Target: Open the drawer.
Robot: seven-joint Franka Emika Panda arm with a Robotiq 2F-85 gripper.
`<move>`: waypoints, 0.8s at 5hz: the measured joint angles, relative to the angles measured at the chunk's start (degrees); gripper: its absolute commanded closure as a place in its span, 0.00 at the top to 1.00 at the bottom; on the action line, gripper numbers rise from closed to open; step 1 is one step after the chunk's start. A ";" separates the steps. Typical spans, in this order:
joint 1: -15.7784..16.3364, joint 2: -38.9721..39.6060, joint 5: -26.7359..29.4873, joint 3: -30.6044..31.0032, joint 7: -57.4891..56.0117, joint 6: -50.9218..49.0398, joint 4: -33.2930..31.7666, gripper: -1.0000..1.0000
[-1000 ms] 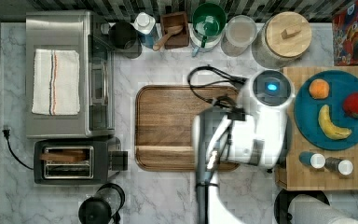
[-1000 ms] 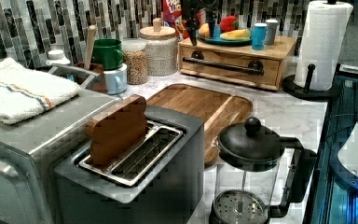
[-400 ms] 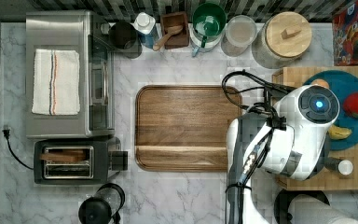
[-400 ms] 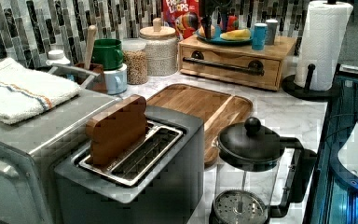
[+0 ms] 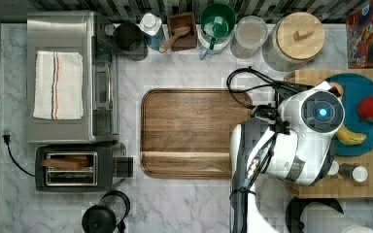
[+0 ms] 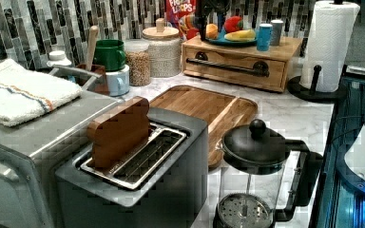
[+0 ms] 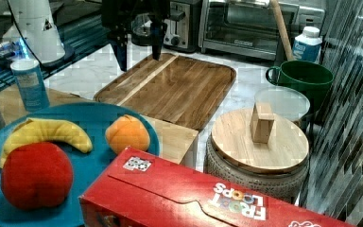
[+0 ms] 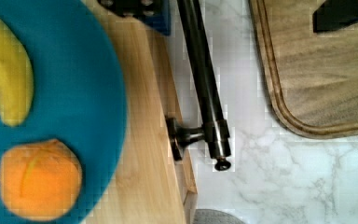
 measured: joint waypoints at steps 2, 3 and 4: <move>-0.48 3.94 0.03 0.13 -0.34 2.74 0.00 1.00; -1.05 6.83 0.01 -0.05 -0.36 9.54 -1.34 1.00; -1.93 8.43 -0.55 0.65 -0.36 12.37 -3.36 1.00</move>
